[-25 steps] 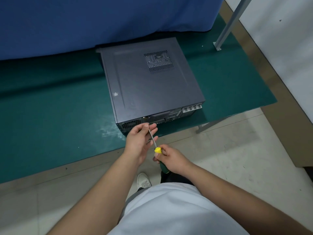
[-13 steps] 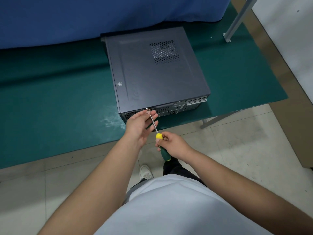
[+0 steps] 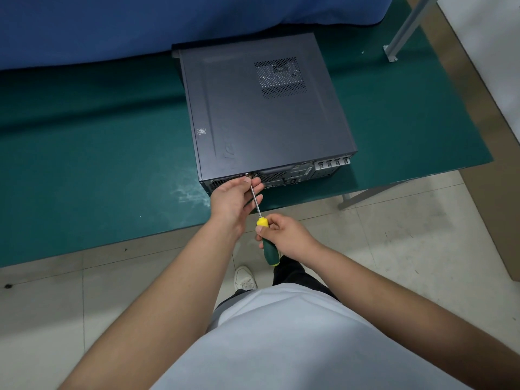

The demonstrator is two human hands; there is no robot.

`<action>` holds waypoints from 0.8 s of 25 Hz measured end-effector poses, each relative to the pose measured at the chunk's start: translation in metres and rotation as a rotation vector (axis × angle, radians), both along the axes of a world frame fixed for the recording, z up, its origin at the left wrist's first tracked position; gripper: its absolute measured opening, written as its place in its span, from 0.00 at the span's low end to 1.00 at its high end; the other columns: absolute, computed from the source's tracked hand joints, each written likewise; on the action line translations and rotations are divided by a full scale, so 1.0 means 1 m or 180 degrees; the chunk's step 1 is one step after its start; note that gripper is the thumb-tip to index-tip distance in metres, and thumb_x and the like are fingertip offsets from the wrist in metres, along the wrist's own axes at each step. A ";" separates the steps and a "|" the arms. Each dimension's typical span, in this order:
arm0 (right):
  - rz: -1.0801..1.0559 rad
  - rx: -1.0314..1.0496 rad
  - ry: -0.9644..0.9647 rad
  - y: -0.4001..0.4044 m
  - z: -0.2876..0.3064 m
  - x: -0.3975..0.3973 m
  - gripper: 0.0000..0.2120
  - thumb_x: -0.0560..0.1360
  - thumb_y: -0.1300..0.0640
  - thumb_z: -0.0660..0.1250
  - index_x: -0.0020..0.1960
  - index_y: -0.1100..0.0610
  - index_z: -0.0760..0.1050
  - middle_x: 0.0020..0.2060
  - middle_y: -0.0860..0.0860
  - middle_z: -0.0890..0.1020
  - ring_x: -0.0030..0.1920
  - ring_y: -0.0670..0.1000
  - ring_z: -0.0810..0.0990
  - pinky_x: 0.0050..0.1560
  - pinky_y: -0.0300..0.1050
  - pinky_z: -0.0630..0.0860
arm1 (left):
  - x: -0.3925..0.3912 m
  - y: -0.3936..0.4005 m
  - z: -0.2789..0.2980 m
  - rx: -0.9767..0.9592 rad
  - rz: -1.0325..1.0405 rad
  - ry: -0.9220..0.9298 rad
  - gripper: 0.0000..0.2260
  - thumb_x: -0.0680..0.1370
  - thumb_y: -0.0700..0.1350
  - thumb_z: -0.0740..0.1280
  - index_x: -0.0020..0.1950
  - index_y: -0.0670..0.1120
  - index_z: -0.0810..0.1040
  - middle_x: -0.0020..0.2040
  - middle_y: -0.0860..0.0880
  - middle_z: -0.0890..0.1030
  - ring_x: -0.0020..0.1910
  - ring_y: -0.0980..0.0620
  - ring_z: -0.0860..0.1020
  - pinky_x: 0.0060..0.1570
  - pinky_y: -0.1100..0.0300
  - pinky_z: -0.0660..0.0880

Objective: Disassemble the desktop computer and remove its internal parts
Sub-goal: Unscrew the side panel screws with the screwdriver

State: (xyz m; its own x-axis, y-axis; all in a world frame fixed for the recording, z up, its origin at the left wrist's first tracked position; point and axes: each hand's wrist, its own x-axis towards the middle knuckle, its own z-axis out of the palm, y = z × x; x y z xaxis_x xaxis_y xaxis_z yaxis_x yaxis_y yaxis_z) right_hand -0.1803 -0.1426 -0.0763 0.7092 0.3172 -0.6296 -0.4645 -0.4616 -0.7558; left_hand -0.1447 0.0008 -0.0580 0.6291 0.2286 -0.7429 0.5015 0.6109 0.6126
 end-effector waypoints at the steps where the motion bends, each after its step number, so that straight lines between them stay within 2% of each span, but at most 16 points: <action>1: -0.0041 -0.0002 -0.0020 0.002 0.000 -0.001 0.03 0.81 0.55 0.69 0.48 0.53 0.77 0.43 0.54 0.87 0.40 0.49 0.85 0.55 0.54 0.80 | 0.000 0.000 0.001 0.0032 -0.0018 0.0005 0.05 0.84 0.37 0.65 0.58 0.40 0.79 0.48 0.44 0.88 0.49 0.48 0.87 0.44 0.57 0.83; 7: -0.0264 -0.0120 -0.0280 0.014 0.005 -0.014 0.07 0.78 0.51 0.71 0.46 0.54 0.78 0.38 0.51 0.87 0.37 0.51 0.87 0.49 0.55 0.82 | 0.002 0.004 0.007 0.0100 -0.0114 0.0079 0.05 0.84 0.38 0.65 0.58 0.41 0.79 0.48 0.44 0.88 0.48 0.49 0.87 0.43 0.59 0.82; 10: -0.0270 -0.0547 -0.0482 0.017 0.008 -0.015 0.11 0.75 0.45 0.72 0.45 0.52 0.77 0.35 0.49 0.85 0.37 0.51 0.83 0.46 0.56 0.80 | 0.004 0.007 0.010 0.0043 -0.0199 0.0141 0.04 0.84 0.37 0.65 0.56 0.41 0.78 0.49 0.42 0.87 0.47 0.47 0.87 0.43 0.58 0.84; 13: -0.0286 -0.1020 -0.0729 0.022 0.014 -0.015 0.16 0.72 0.40 0.72 0.42 0.50 0.72 0.32 0.46 0.80 0.35 0.48 0.78 0.41 0.54 0.77 | 0.002 0.012 0.013 0.0080 -0.0401 0.0170 0.04 0.82 0.37 0.68 0.56 0.41 0.79 0.45 0.43 0.87 0.42 0.48 0.86 0.42 0.57 0.84; 17: -0.0096 -0.1450 -0.0934 0.031 0.022 -0.015 0.19 0.72 0.37 0.70 0.42 0.49 0.66 0.35 0.46 0.79 0.39 0.52 0.79 0.38 0.52 0.75 | -0.009 0.012 0.009 0.0769 -0.0986 0.0359 0.09 0.74 0.40 0.78 0.49 0.45 0.80 0.43 0.46 0.84 0.39 0.49 0.82 0.36 0.56 0.81; 20: 0.0056 -0.1806 -0.1130 0.034 0.022 -0.015 0.21 0.73 0.35 0.68 0.46 0.50 0.65 0.37 0.47 0.78 0.39 0.55 0.79 0.33 0.49 0.72 | -0.015 0.012 0.005 0.1014 -0.1107 0.0323 0.12 0.71 0.40 0.81 0.45 0.46 0.79 0.38 0.48 0.82 0.35 0.49 0.79 0.34 0.57 0.77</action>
State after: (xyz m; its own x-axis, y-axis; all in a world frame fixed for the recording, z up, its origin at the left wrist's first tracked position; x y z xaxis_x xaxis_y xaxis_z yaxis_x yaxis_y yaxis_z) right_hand -0.1951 -0.1086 -0.0545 0.9019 0.0192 -0.4316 -0.2210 -0.8378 -0.4992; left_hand -0.1597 0.0126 -0.0529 0.6366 0.2435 -0.7318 0.7098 0.1862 0.6794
